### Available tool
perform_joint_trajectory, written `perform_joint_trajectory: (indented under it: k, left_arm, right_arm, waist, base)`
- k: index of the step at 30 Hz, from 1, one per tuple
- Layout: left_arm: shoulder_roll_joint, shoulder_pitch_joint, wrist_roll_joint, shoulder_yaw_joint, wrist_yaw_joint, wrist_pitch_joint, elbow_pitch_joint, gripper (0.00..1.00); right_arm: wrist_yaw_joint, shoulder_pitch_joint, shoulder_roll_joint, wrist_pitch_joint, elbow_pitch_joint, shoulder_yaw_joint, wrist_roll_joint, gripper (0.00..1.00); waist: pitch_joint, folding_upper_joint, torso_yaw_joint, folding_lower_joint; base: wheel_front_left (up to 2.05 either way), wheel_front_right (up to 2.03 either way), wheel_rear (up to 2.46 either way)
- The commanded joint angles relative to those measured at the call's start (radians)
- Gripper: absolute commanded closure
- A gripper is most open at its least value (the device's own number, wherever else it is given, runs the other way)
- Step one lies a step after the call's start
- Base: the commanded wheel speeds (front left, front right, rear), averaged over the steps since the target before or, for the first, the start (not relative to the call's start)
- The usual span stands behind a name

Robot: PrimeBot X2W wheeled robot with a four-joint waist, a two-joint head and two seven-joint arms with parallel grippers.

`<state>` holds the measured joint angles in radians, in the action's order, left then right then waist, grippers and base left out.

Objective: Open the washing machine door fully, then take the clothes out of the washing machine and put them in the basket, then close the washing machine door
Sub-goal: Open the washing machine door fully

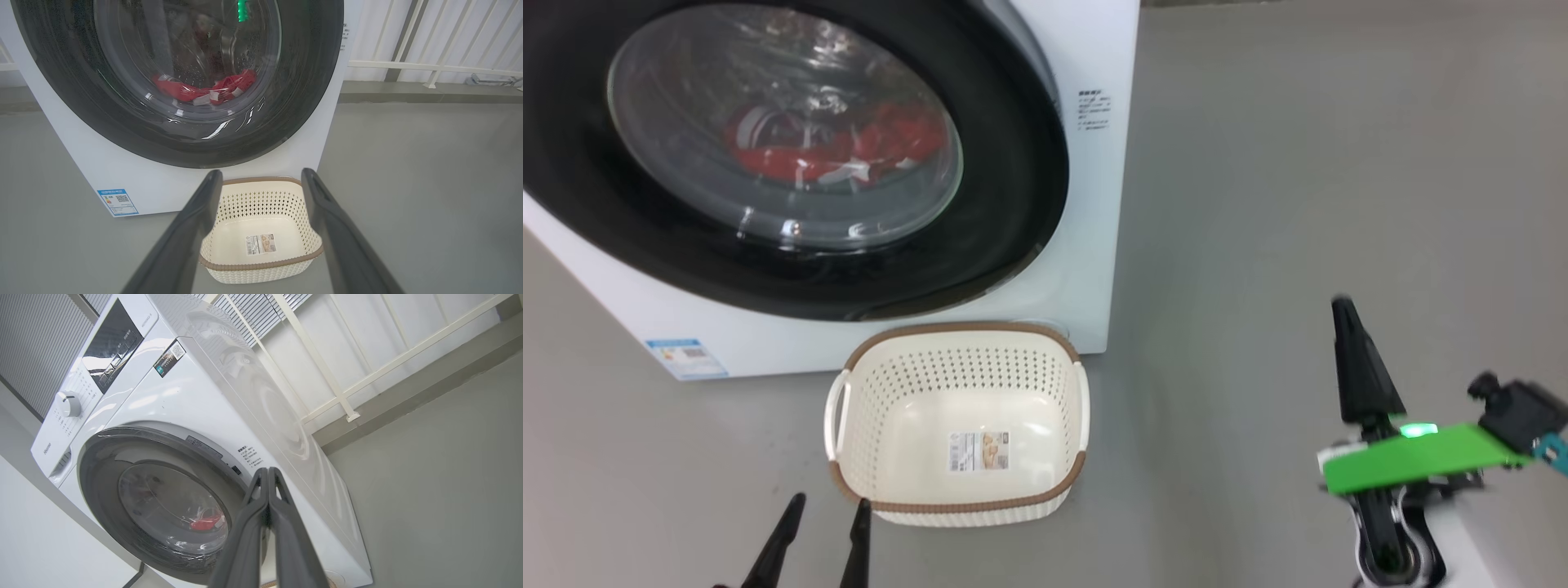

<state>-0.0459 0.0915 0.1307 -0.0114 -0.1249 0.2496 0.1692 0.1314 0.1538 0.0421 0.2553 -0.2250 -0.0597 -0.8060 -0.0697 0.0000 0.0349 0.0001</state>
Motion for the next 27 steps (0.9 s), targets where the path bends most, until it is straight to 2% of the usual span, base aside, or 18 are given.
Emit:
perform_joint_trajectory:
  k: [1,8,12,16,17,22,27]
  left_arm:
    - [-0.005,-0.047,0.014,0.018,-0.006,0.012,-0.024,0.0]
    - [-0.004,-0.101,0.047,-0.017,-0.006,0.012,-0.024,0.0]
    - [-0.004,-0.138,0.055,-0.042,-0.006,0.012,-0.019,0.0]
    - [-0.004,-0.177,0.066,-0.059,-0.006,0.012,-0.015,0.0]
    - [-0.004,-0.177,0.066,-0.059,-0.006,0.012,-0.015,0.0]
    - [-0.004,-0.222,0.083,-0.08,-0.006,0.012,-0.01,0.0]
    - [-0.004,-0.26,0.098,-0.099,-0.006,0.012,-0.005,0.0]
  right_arm:
    - [-0.001,0.073,0.008,0.006,0.024,-0.041,-0.047,1.0]
    - [-0.001,0.251,0.011,0.006,0.012,-0.091,-0.19,1.0]
    - [-0.001,0.357,0.058,0.006,0.0,-0.155,-0.272,1.0]
    - [-0.001,0.464,0.113,-0.004,-0.005,-0.217,-0.401,1.0]
    - [-0.001,0.464,0.113,-0.004,-0.005,-0.217,-0.401,1.0]
    - [-0.001,0.584,0.189,-0.082,0.002,-0.266,-0.557,1.0]
    - [-0.001,0.683,0.244,-0.222,-0.004,-0.283,-0.704,1.0]
  waist:
    - [-0.027,0.0,0.026,0.0]
    - [-0.104,0.0,0.082,0.0]
    - [-0.154,0.0,0.116,0.0]
    - [-0.207,0.0,0.149,0.0]
    - [-0.207,0.0,0.149,0.0]
    - [-0.27,0.0,0.186,0.0]
    - [-0.321,0.0,0.211,0.0]
  base:
    - [0.0,0.0,0.0]
    - [0.0,0.0,0.0]
    - [0.0,0.0,0.0]
    - [0.0,0.0,0.0]
    - [0.0,0.0,0.0]
    - [0.0,0.0,0.0]
    - [0.0,0.0,0.0]
